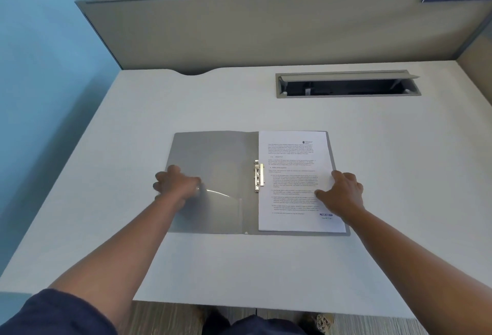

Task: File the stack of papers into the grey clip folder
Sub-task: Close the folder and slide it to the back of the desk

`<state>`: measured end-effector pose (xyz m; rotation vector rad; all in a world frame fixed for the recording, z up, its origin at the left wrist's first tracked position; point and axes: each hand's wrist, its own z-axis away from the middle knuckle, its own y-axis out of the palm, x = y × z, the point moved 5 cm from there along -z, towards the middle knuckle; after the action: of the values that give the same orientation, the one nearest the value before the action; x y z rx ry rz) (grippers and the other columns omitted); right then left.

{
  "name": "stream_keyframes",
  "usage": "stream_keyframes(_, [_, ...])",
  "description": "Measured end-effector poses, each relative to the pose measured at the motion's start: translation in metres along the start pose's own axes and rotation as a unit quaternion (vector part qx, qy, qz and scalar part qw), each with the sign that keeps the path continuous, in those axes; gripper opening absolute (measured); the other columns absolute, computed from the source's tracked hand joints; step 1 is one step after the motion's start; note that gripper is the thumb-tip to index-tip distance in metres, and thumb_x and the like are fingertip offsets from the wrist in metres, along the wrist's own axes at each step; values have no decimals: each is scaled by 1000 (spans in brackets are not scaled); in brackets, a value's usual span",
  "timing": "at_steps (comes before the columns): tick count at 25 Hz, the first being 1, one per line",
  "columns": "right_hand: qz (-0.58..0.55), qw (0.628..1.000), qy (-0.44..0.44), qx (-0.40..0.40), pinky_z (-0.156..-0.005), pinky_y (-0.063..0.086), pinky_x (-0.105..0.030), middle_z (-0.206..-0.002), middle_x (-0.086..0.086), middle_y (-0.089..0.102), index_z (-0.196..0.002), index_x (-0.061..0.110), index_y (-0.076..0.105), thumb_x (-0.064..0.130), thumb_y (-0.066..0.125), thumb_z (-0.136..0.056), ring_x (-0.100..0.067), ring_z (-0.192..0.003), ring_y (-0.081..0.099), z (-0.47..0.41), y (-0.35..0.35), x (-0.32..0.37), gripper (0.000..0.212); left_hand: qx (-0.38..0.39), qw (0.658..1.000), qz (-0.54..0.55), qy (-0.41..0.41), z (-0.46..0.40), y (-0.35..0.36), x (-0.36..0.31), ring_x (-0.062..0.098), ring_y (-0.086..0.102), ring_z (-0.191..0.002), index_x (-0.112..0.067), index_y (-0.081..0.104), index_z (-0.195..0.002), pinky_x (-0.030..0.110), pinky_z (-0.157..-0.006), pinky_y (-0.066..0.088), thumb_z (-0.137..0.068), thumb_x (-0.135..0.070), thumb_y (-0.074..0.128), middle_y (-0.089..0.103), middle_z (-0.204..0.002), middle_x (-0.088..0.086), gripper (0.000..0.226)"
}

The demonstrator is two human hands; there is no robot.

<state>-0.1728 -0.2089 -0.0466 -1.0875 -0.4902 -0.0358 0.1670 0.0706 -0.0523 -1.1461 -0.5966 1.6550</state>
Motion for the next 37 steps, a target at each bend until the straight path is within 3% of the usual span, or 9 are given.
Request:
stream_keyframes(7, [23,1000,-5,0,-96,42,-41,-129,-15,52,-123,10,57,36,80,-78,-41,-115,50,-3,2,-3,57,-20,997,15,-77,-19,-22,24,39,48,-120,-8,47,-134,38,-69,41,-75,-34,78,47,-134,18,71])
stream_keyframes(12, [23,1000,-1,-6,-94,44,-41,-130,-14,52,-124,10,57,39,80,-79,-41,-113,53,-3,3,-4,59,-14,992,98,-83,-25,-39,26,40,59,-112,-2,60,-119,41,-77,54,-71,-22,77,62,-123,18,55])
stream_keyframes(15, [-8,1000,2,0,-100,45,-43,-136,-13,50,-133,12,55,37,80,-80,-41,-117,53,-1,3,-7,64,-14,995,102,-5,-20,-71,6,35,69,-83,0,68,-87,39,-71,57,-71,-17,64,72,-98,23,24])
stream_keyframes(20, [-70,997,22,-3,-101,45,-46,-149,-9,42,-142,18,54,40,73,-87,-38,-130,46,9,-10,10,62,-22,984,111,137,20,-128,-61,26,55,-65,1,65,-81,35,-64,43,-77,-30,62,61,-69,5,31])
stream_keyframes(23, [-213,974,-78,12,-101,48,-44,-142,2,54,-137,22,60,43,72,-89,-24,-127,54,25,-20,58,54,25,970,133,204,62,-133,-109,21,44,-63,-5,60,-73,34,-64,37,-76,-37,64,51,-64,1,33])
stream_keyframes(26, [-392,901,-145,116,-91,55,-35,-121,10,70,-130,29,66,51,69,-90,-13,-109,68,48,-41,115,46,89,945,164,268,112,-116,-151,18,44,-66,-1,66,-82,33,-68,41,-78,-45,62,56,-70,-1,45])
stream_keyframes(29, [-465,856,-163,156,-85,59,-34,-112,6,76,-113,35,72,53,68,-88,-15,-100,75,58,-69,139,31,150,922,154,323,150,-79,-175,14,52,-66,-19,78,-86,28,-69,44,-91,-41,62,64,-76,-5,28])
stream_keyframes(33, [-467,852,-184,149,-77,63,-36,-106,-3,79,-118,18,71,35,68,-95,-23,-94,77,53,-92,126,29,226,903,117,345,167,-22,-178,-5,64,-94,-30,72,-124,13,-71,44,-97,-38,63,71,-103,-18,30])
stream_keyframes(37, [-436,886,-133,85,-62,61,-29,-90,-3,81,-111,17,71,8,67,-91,-23,-79,79,37,-98,79,22,242,907,80,336,158,26,-164,11,63,-97,-26,61,-138,23,-78,47,-95,-41,65,64,-111,-5,45])
